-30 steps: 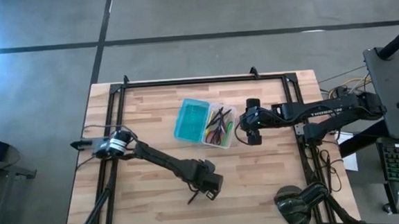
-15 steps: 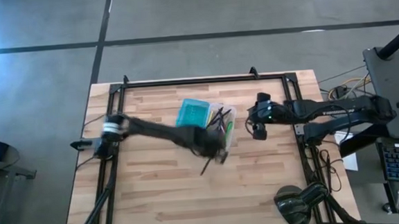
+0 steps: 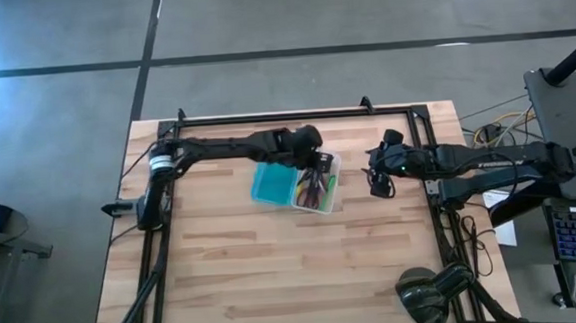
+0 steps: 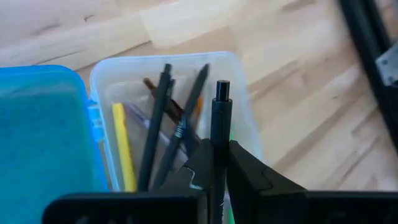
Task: Pick & place school supplies into a supply box
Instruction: Put the black pen into the supply box, then close the supply box
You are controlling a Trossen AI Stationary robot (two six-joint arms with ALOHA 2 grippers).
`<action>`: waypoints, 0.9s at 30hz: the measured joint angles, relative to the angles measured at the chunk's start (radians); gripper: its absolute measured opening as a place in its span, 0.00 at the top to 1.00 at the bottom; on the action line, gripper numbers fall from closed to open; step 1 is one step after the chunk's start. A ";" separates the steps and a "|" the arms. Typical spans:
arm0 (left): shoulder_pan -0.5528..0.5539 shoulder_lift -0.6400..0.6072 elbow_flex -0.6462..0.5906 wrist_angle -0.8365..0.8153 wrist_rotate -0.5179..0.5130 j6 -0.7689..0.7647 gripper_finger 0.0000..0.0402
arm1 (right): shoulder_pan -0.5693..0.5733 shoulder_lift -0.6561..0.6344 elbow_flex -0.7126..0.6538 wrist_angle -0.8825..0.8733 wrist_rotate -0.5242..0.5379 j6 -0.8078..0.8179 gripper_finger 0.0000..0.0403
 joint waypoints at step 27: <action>0.097 -0.282 -0.188 -0.547 -0.358 0.039 0.78 | -0.061 0.169 -0.005 0.120 -0.107 0.240 0.43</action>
